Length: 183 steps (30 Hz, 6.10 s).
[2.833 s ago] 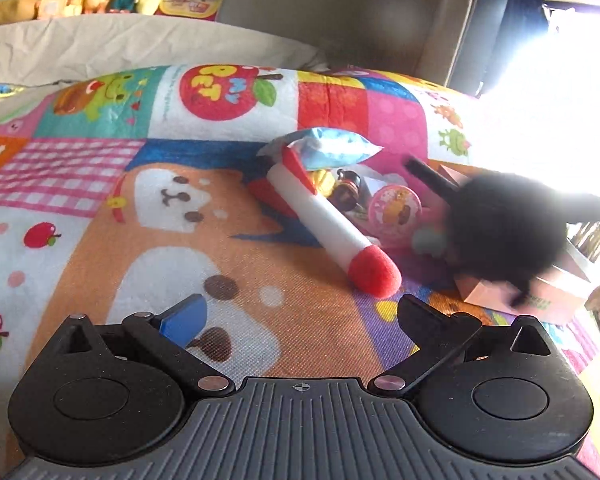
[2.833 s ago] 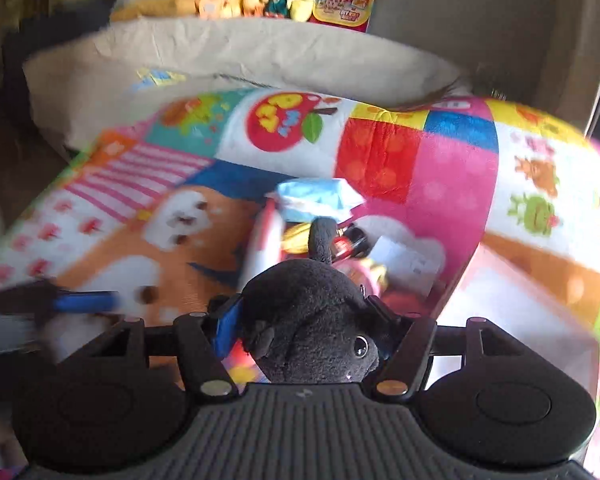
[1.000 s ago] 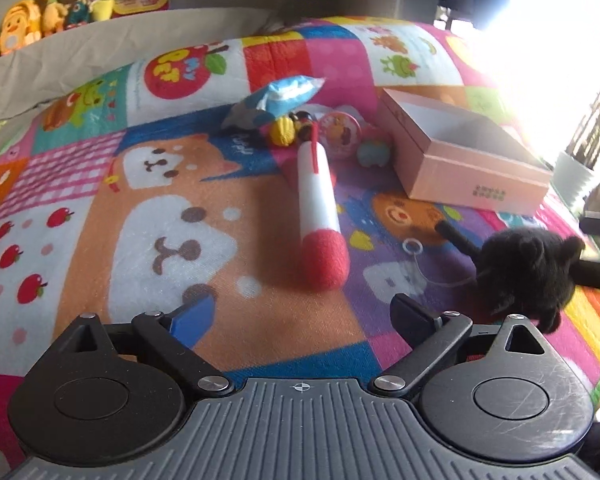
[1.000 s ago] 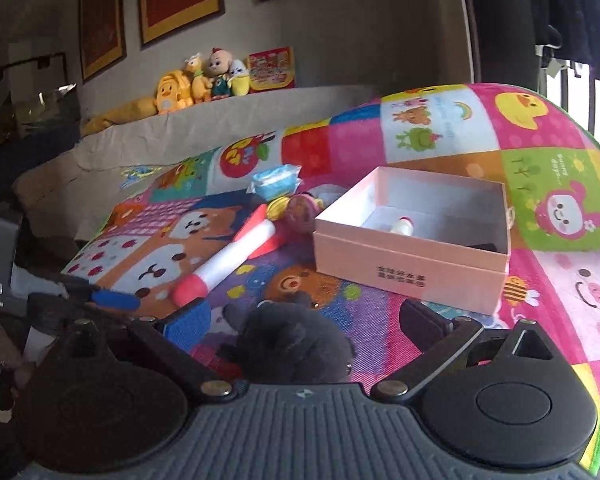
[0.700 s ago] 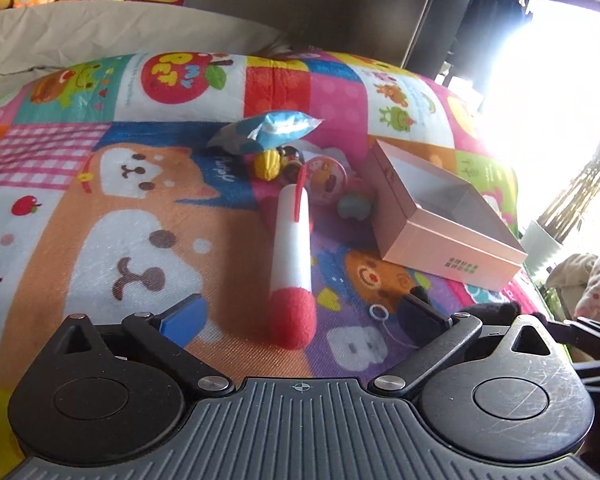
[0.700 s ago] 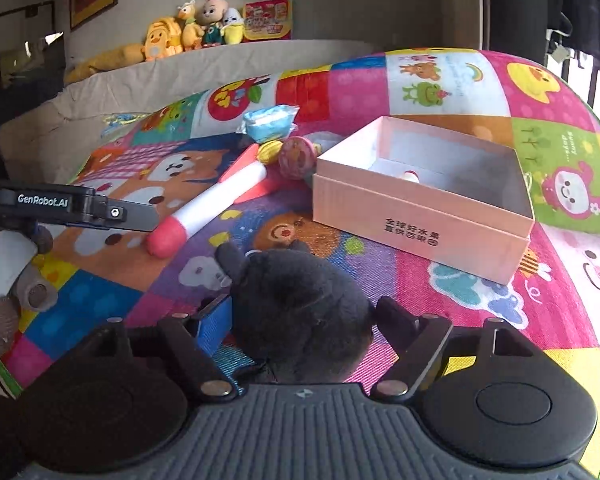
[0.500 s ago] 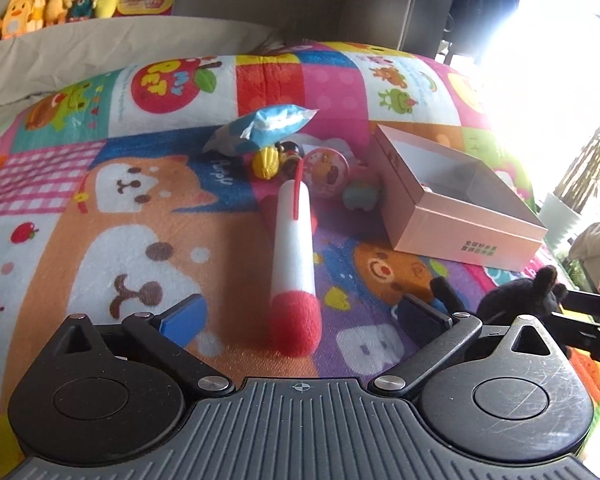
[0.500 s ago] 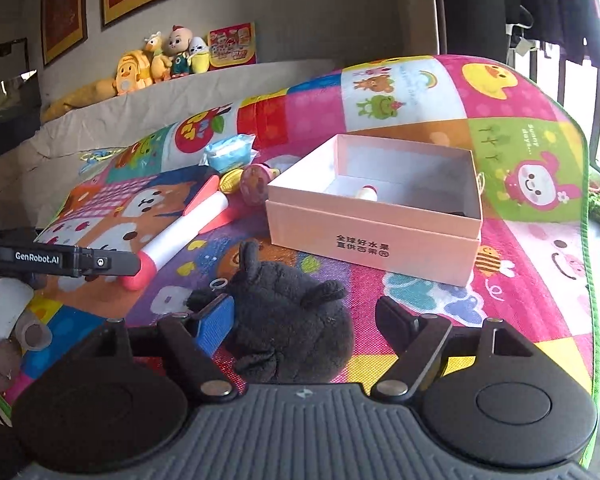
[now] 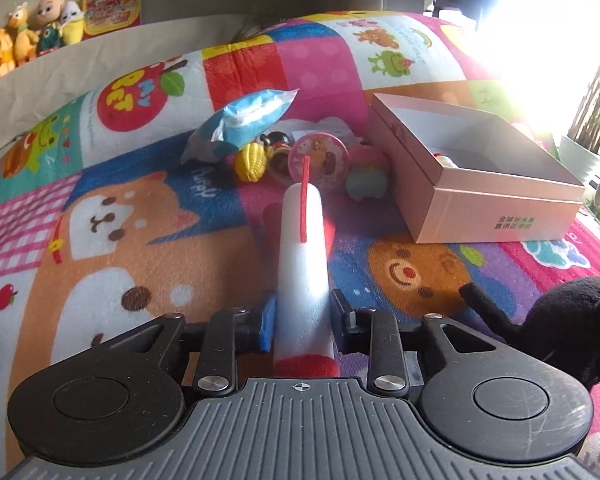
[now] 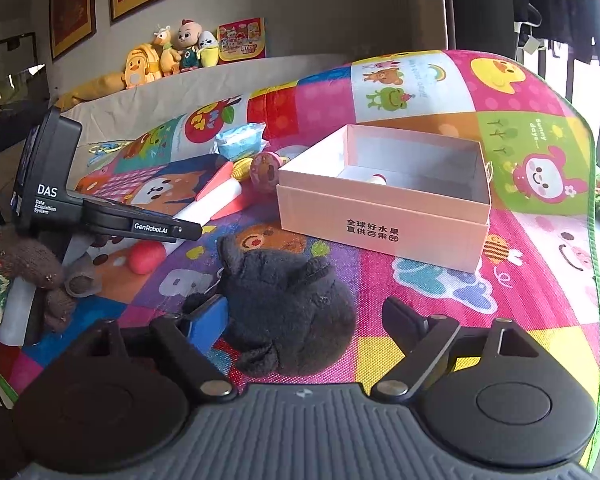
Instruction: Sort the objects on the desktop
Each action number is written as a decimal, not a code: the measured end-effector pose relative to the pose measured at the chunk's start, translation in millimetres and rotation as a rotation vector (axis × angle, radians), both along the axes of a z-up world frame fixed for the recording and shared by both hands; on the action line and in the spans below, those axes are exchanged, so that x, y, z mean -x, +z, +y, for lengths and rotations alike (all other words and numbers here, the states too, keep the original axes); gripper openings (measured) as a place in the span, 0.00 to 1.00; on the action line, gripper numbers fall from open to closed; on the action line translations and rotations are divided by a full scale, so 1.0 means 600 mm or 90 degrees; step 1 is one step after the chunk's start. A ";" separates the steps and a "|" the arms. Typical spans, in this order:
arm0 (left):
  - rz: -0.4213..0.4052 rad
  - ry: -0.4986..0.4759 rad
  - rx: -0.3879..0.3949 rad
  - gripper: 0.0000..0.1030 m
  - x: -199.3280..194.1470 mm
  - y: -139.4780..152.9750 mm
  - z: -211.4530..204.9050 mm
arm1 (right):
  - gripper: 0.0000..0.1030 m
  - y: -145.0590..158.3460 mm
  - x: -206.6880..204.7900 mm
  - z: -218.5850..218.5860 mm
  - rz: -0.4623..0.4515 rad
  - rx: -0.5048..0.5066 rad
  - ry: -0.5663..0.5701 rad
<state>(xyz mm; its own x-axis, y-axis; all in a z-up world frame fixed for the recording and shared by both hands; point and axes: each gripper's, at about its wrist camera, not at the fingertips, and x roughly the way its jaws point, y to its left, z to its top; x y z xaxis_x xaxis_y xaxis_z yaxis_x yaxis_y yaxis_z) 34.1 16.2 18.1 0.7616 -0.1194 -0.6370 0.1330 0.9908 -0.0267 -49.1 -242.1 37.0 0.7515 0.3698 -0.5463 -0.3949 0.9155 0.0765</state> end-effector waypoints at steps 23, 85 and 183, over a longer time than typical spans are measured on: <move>-0.084 -0.151 0.000 0.92 0.128 0.066 -0.063 | 0.81 0.009 -0.035 -0.039 0.043 -0.065 -0.071; -0.036 -0.021 0.034 1.00 0.134 0.054 0.039 | 0.73 0.041 0.054 0.018 0.005 0.067 0.037; -0.114 -0.182 0.045 0.36 -0.156 0.207 -0.204 | 0.76 0.301 -0.027 -0.150 -0.256 0.012 -0.147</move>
